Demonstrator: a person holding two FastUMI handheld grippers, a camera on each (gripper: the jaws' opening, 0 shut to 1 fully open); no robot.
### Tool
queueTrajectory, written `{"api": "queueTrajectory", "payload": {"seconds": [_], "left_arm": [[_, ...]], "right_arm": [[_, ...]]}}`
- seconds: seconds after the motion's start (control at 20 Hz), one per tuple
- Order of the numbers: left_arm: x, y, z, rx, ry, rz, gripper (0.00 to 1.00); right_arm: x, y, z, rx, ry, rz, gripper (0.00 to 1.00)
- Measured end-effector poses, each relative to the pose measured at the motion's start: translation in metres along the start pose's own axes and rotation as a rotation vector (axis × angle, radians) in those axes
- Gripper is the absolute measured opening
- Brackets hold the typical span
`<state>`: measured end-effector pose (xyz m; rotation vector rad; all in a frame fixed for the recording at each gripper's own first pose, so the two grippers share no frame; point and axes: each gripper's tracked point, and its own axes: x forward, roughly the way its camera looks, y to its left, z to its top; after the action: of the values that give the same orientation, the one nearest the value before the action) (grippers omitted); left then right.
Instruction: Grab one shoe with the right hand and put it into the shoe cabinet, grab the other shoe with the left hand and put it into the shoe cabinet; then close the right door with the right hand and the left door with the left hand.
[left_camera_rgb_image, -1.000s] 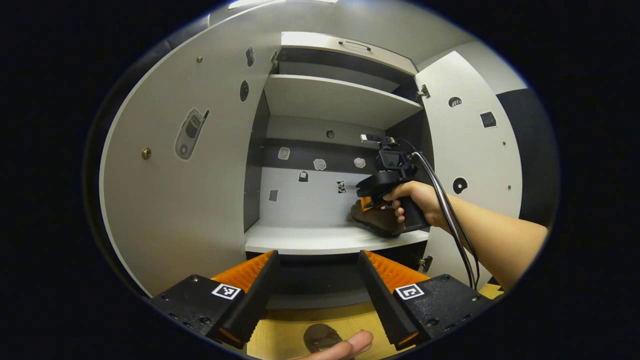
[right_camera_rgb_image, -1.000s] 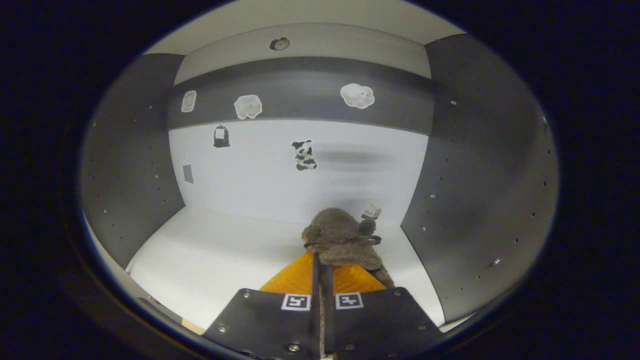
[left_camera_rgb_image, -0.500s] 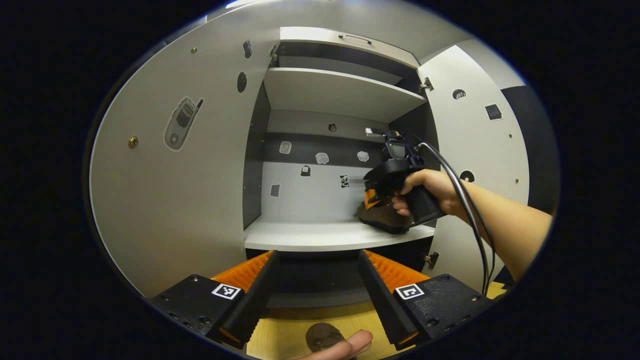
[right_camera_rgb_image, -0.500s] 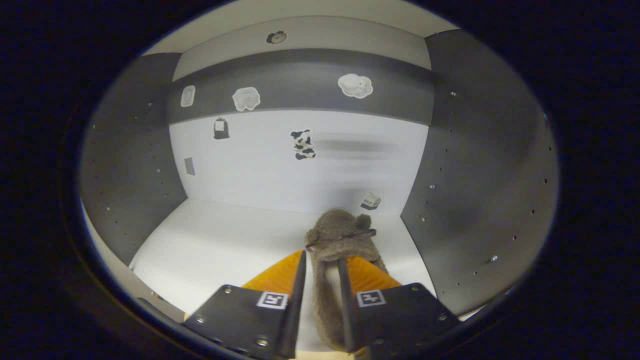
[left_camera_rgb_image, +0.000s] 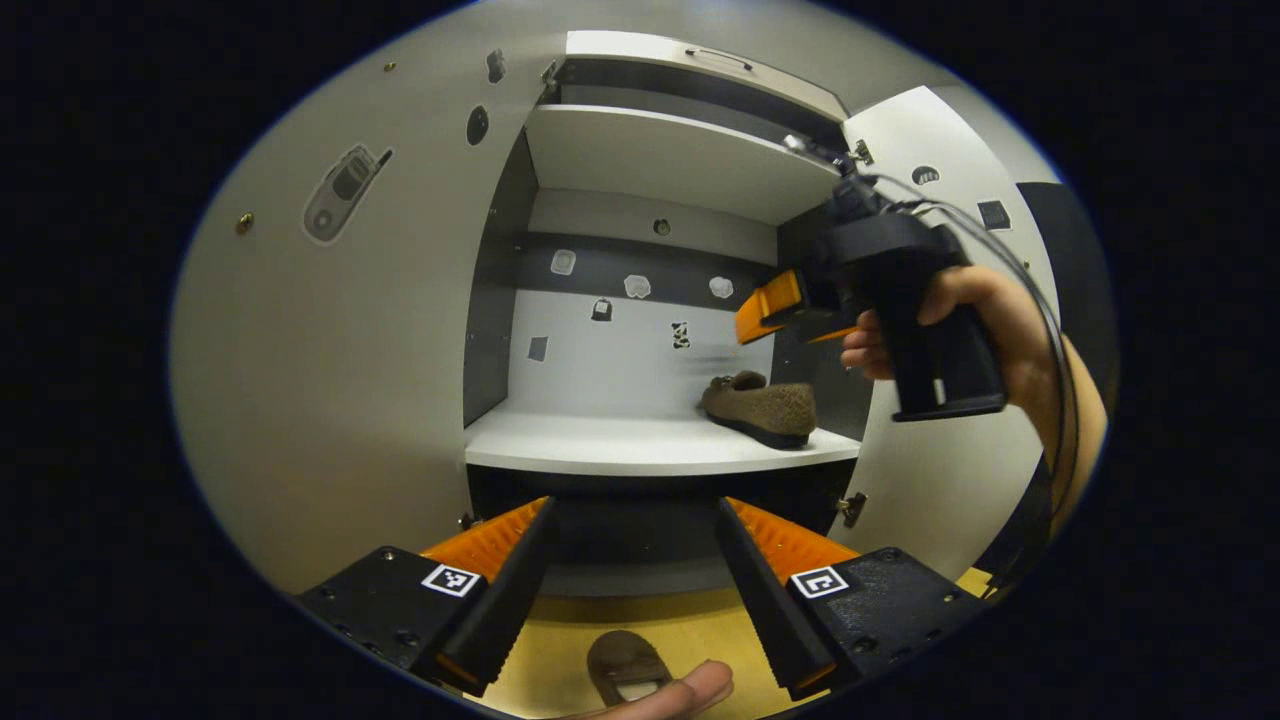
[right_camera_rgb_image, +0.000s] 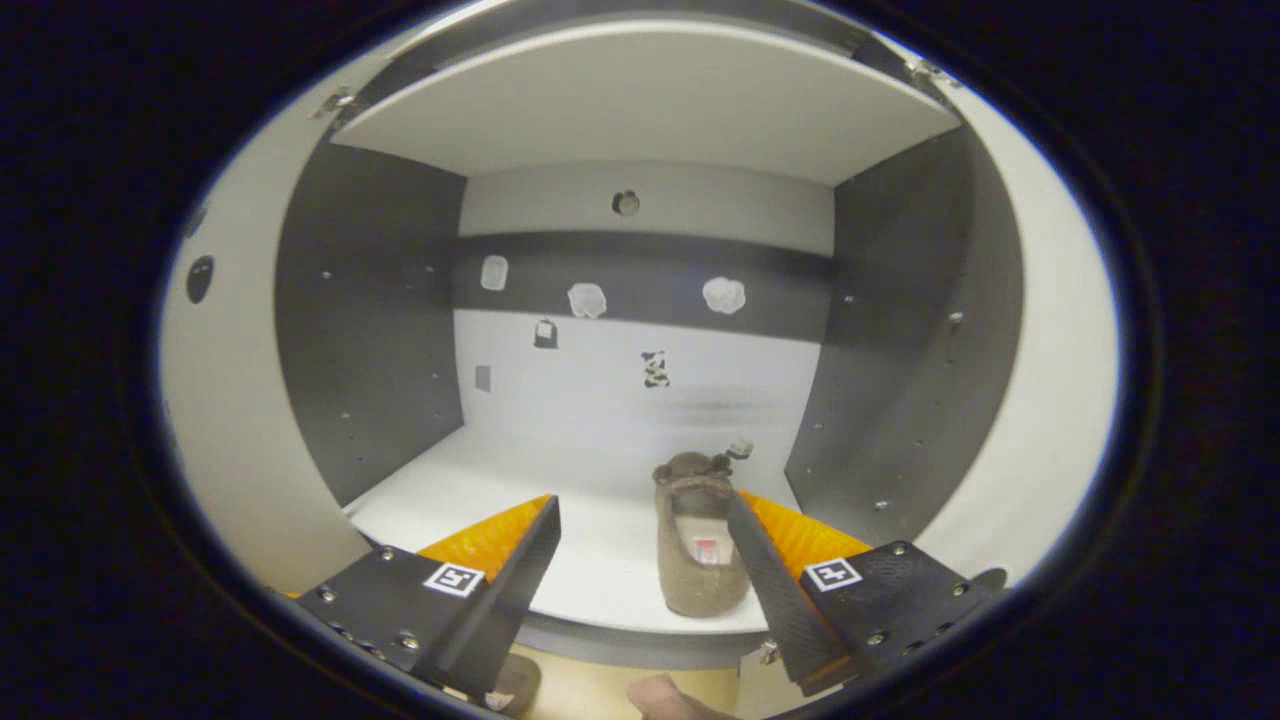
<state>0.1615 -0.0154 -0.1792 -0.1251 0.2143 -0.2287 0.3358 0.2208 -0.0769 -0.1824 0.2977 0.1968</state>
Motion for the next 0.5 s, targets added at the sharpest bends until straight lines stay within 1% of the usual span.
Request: {"api": "queueTrajectory", "payload": {"seconds": [0.05, 0.2, 0.35, 0.5], "left_arm": [[0.0, 0.002, -0.006, 0.017, 0.013, 0.012, 0.97], [-0.001, 0.014, -0.026, -0.009, 0.038, 0.055, 0.97], [-0.002, 0.019, -0.06, -0.035, 0.11, 0.071, 0.97], [-0.003, 0.018, -0.099, -0.022, 0.171, 0.066, 0.98]], "right_arm": [[-0.02, -0.002, 0.003, -0.005, -0.039, -0.008, 1.0], [-0.074, -0.015, 0.004, -0.015, -0.151, -0.069, 1.0], [-0.122, -0.016, -0.007, 0.01, -0.244, -0.061, 1.0], [-0.155, -0.021, -0.034, 0.055, -0.293, -0.064, 1.0]]}}
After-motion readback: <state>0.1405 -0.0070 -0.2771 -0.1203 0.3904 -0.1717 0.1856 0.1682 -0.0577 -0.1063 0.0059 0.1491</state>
